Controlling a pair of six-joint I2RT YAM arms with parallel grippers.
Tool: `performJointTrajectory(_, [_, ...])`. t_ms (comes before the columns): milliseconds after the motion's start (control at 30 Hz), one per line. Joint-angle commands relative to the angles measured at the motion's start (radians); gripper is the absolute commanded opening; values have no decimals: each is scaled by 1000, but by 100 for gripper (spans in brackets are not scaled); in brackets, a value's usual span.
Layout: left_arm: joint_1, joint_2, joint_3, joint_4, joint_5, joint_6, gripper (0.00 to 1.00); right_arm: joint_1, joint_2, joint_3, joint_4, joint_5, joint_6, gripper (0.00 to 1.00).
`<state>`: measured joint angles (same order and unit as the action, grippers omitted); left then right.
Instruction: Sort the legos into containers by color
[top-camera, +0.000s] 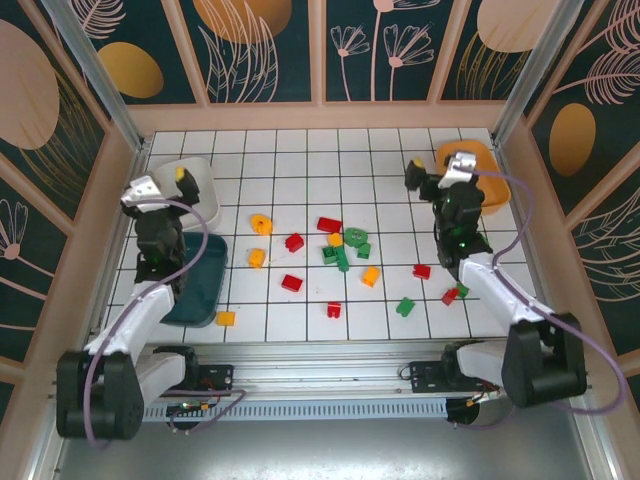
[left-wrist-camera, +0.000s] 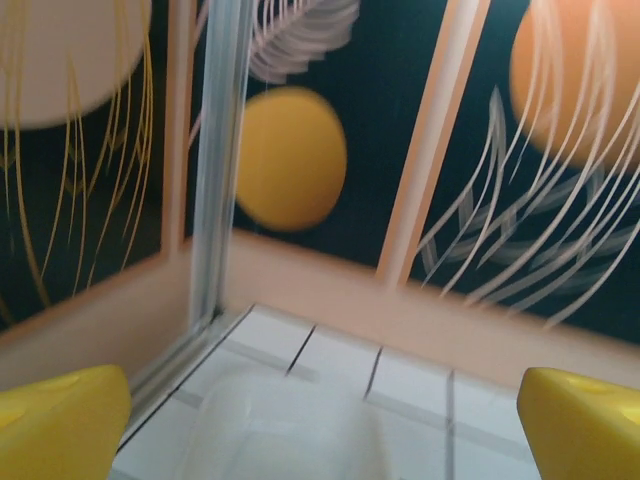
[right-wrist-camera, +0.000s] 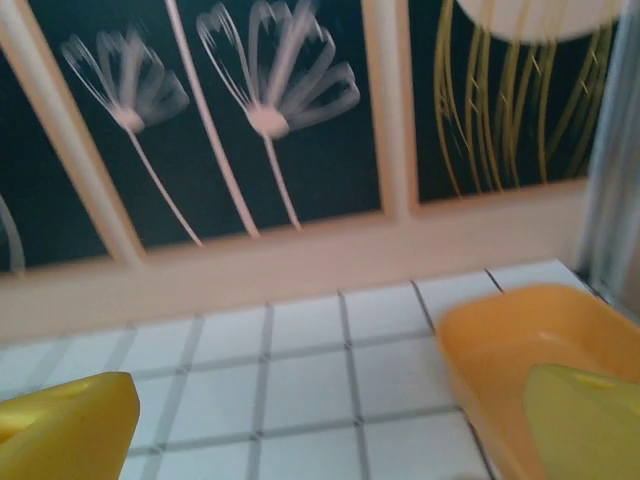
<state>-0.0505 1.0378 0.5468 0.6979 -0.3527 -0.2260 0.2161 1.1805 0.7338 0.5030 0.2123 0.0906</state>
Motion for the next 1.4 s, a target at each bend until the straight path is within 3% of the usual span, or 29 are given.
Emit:
performJointTrajectory(0, [2, -55, 105, -293, -50, -260, 99, -53, -8, 61, -309, 132, 237, 99])
performJointTrajectory(33, [2, -60, 137, -361, -76, -354, 99, -92, 9, 61, -366, 147, 372, 99])
performJointTrajectory(67, [2, -63, 167, -458, -112, -437, 99, -151, 26, 65, -409, 51, 424, 97])
performJointTrajectory(100, [3, -64, 173, -494, -142, -464, 99, -208, 46, 68, -429, -108, 435, 86])
performJointTrajectory(133, [3, -63, 159, -473, -154, -456, 99, -232, 55, 56, -422, -179, 446, 81])
performJointTrajectory(200, [2, -41, 137, -419, -114, -442, 99, -229, 41, 3, -370, -220, 428, 73])
performJointTrajectory(300, [4, 123, 273, -523, -15, -383, 96, -204, 3, -59, -326, -216, 416, 71])
performJointTrajectory(400, [3, 386, 537, -747, 105, -312, 81, -170, -5, -117, -251, -211, 417, 71])
performJointTrajectory(500, [3, 597, 709, -861, 198, -284, 82, -143, 23, -118, -243, -202, 399, 71])
performJointTrajectory(700, [3, 863, 919, -1006, 171, -248, 83, -128, 33, -105, -254, -156, 380, 74])
performJointTrajectory(867, [3, 1031, 1036, -1047, 252, -217, 78, -129, 47, -103, -250, -147, 373, 74])
performJointTrajectory(967, [3, 1119, 1097, -1068, 261, -193, 66, -128, 55, -102, -253, -142, 371, 74])
performJointTrajectory(1200, [-3, 1180, 1154, -1038, 245, -142, 17, -128, 76, -103, -250, -122, 367, 73])
performJointTrajectory(1300, [-20, 1201, 1206, -1028, 238, -118, 2, -129, 98, -92, -255, -106, 359, 72])
performJointTrajectory(1367, [-41, 1227, 1263, -1038, 236, -103, 0, -130, 113, -79, -264, -95, 346, 72])
